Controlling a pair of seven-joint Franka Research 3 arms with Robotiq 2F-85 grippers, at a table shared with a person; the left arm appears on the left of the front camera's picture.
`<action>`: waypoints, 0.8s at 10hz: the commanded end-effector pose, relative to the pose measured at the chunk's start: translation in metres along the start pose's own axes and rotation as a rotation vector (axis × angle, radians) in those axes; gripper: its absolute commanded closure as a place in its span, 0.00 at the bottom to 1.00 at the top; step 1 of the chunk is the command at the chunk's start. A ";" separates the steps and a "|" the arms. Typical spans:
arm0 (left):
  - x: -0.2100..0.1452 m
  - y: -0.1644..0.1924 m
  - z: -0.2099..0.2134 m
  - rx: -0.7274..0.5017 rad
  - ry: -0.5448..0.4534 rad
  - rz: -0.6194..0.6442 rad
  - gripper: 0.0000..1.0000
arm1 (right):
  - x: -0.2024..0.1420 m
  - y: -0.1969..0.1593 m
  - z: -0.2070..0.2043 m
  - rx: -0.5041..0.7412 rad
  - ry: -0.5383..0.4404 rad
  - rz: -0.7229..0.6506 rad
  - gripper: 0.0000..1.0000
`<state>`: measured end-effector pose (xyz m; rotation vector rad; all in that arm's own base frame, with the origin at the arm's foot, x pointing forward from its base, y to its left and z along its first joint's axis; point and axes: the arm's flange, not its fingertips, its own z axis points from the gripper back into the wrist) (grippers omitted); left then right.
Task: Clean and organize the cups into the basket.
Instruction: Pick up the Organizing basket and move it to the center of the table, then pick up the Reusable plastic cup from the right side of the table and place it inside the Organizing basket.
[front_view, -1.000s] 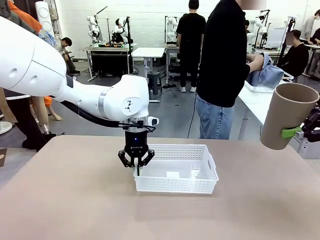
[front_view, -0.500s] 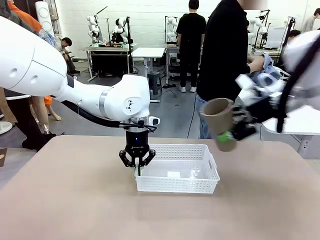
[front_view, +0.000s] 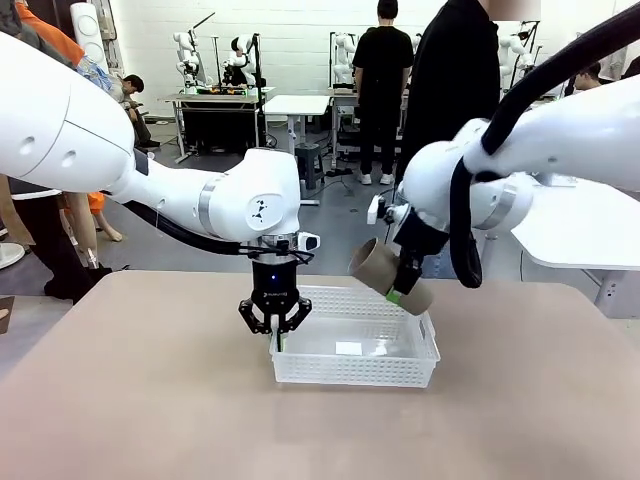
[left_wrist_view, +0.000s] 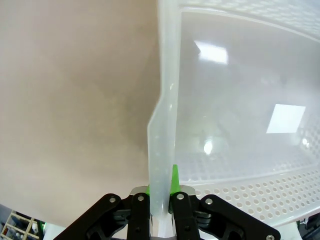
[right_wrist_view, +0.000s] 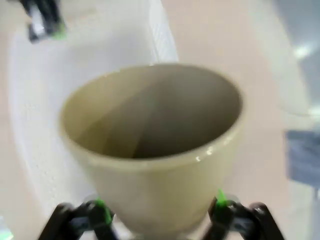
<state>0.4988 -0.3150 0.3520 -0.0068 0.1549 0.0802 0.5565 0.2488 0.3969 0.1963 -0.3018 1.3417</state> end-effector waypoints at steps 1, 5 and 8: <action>0.000 0.002 -0.003 0.008 0.012 -0.017 1.00 | 0.021 0.007 -0.002 0.115 0.199 -0.020 0.77; 0.000 0.002 -0.003 0.008 0.012 -0.017 1.00 | 0.018 0.027 -0.014 0.173 0.253 0.042 0.77; 0.000 0.002 -0.003 0.008 0.012 -0.017 1.00 | 0.022 0.039 -0.035 0.229 0.285 0.148 0.77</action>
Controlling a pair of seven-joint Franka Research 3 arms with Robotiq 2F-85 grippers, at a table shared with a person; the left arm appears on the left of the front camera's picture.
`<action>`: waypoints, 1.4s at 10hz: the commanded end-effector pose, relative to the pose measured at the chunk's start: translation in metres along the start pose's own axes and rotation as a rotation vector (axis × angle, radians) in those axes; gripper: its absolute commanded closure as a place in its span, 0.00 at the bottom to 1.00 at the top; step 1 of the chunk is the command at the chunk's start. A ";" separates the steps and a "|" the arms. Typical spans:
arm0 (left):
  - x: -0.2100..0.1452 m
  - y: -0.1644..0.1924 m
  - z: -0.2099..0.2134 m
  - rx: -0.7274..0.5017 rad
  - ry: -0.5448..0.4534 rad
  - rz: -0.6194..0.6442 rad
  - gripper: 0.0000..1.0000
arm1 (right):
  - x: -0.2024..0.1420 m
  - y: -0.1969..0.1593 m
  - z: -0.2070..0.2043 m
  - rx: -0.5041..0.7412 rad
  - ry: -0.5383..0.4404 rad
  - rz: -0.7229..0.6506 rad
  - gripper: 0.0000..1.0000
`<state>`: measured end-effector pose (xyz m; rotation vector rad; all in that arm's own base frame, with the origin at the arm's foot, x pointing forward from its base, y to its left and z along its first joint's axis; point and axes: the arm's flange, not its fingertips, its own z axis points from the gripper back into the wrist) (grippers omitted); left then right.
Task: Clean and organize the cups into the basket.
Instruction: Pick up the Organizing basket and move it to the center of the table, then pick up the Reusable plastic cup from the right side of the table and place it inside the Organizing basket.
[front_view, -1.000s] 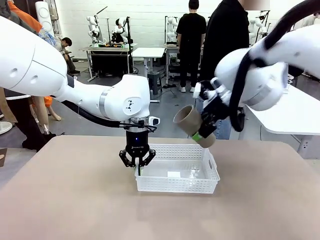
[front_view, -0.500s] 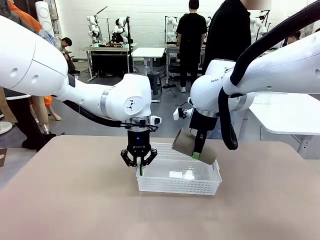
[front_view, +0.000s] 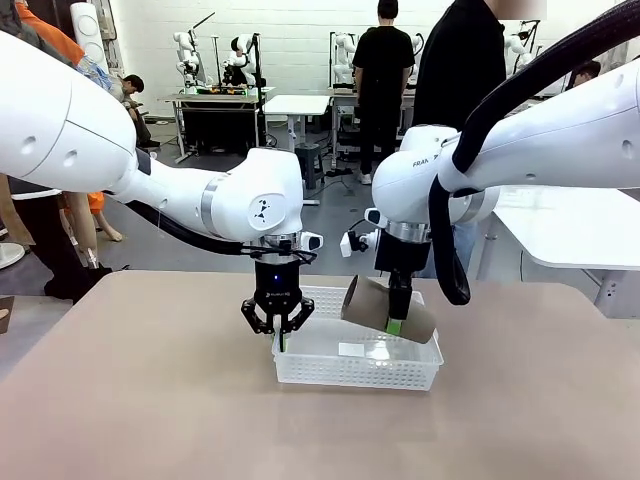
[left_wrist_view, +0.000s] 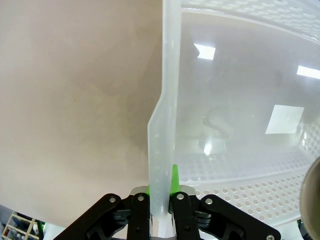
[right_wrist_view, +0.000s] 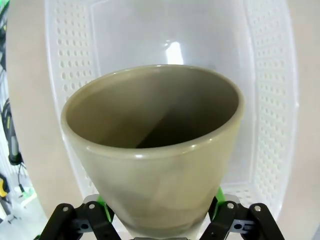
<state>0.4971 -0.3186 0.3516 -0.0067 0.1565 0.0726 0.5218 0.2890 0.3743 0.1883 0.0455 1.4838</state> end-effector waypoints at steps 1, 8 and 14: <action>0.001 0.006 -0.002 0.007 0.010 -0.010 1.00 | 0.002 -0.005 -0.010 0.024 0.030 0.068 0.77; 0.001 0.006 -0.002 0.007 0.010 -0.010 1.00 | -0.001 0.005 -0.039 0.041 -0.036 0.140 0.77; 0.001 0.006 -0.002 0.007 0.010 -0.010 1.00 | -0.004 0.004 -0.051 0.035 -0.067 0.161 0.00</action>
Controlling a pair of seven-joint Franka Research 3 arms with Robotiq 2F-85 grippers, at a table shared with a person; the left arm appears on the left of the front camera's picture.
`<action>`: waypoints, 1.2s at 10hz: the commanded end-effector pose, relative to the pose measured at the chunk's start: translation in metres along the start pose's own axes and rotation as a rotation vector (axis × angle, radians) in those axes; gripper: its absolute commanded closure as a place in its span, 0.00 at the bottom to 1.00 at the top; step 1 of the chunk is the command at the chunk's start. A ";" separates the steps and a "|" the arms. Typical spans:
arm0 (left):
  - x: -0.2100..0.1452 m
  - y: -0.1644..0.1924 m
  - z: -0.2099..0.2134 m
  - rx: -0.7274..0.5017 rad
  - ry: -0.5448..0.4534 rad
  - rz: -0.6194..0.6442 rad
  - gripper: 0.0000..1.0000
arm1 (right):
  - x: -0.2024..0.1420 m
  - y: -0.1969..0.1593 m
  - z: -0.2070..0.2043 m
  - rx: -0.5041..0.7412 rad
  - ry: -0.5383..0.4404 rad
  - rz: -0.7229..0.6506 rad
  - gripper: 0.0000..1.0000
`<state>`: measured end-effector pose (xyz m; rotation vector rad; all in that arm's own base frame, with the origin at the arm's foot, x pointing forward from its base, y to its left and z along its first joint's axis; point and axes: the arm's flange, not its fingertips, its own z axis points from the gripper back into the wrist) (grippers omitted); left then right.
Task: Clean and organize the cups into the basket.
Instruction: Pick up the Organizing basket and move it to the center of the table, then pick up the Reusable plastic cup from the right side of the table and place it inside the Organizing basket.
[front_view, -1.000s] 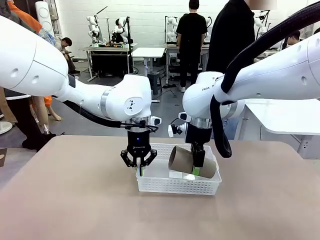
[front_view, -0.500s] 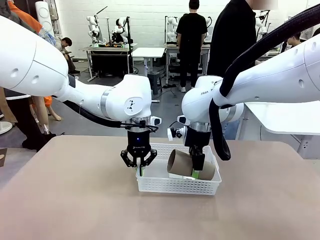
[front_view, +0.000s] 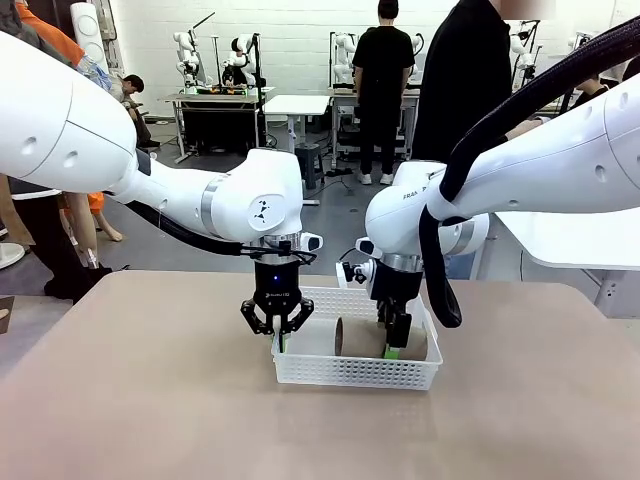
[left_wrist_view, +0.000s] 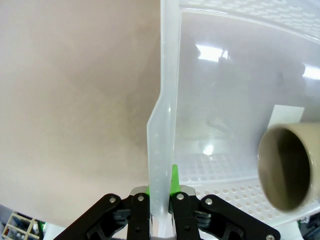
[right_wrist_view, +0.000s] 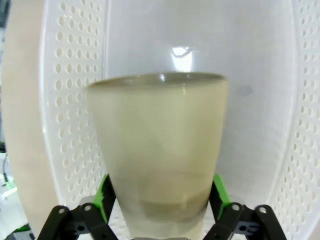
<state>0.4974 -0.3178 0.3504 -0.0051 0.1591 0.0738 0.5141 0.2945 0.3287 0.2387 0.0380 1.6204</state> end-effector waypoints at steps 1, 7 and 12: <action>0.001 0.005 -0.001 0.006 0.007 -0.011 1.00 | -0.002 0.002 -0.007 0.003 -0.052 0.027 0.00; 0.001 0.005 -0.001 0.006 0.007 -0.011 1.00 | -0.012 0.046 0.049 -0.088 -0.195 0.097 0.00; 0.001 0.005 -0.001 0.006 0.007 -0.011 1.00 | -0.261 0.182 0.186 -0.221 -0.862 0.184 0.00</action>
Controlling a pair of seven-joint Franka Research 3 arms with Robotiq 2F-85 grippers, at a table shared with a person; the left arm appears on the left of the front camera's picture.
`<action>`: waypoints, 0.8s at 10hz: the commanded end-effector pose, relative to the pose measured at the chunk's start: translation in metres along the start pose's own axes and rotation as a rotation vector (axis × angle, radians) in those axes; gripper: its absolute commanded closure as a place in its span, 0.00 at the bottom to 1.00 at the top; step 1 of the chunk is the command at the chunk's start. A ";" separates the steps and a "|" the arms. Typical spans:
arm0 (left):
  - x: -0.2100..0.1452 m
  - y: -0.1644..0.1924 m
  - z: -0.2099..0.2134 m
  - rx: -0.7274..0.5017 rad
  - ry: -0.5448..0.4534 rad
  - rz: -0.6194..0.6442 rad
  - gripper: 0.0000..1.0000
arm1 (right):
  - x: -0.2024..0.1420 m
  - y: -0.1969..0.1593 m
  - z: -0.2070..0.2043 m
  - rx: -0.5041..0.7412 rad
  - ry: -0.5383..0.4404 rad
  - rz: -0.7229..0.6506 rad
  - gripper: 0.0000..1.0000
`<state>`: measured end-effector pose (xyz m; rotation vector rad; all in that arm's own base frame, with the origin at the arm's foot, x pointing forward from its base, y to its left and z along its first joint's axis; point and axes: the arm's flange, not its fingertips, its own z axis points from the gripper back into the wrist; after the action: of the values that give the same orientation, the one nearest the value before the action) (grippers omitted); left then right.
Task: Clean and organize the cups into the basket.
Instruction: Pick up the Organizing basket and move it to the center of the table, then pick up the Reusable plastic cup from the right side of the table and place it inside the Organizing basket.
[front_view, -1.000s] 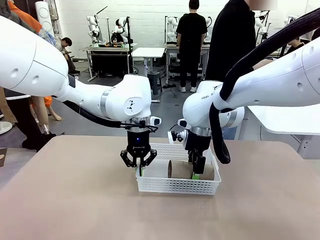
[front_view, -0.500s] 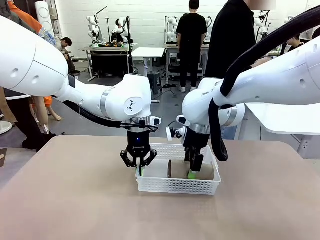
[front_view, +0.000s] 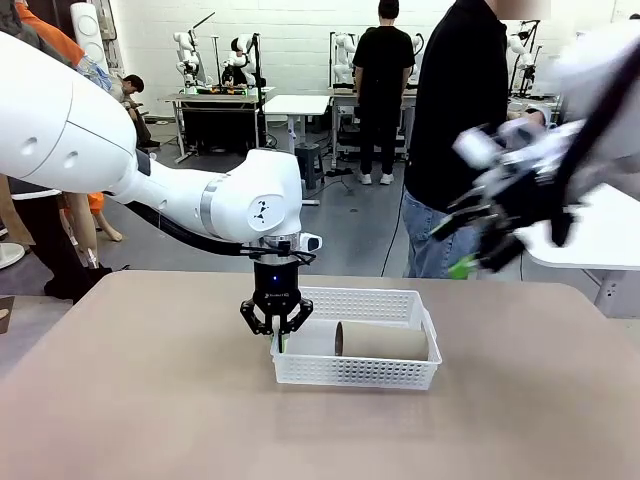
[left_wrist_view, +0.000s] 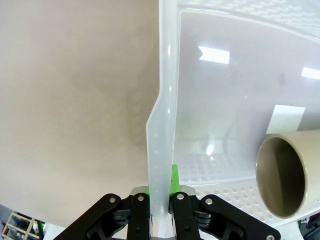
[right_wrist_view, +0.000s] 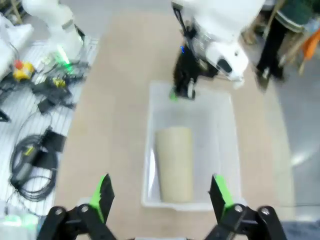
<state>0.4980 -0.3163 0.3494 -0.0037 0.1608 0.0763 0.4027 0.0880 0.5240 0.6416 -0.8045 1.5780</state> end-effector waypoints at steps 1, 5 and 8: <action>0.000 0.003 0.000 0.005 0.006 -0.013 1.00 | -0.100 0.050 0.107 0.033 -0.265 0.027 0.00; 0.000 0.003 0.000 0.005 0.006 -0.013 1.00 | -0.239 0.092 0.172 -0.025 -0.528 0.095 0.00; 0.000 0.003 0.000 0.005 0.006 -0.013 1.00 | -0.287 0.077 0.162 -0.041 -0.569 -0.001 0.00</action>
<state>0.4979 -0.3166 0.3494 -0.0035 0.1610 0.0755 0.3531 -0.2031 0.3960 1.0781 -1.2358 1.3795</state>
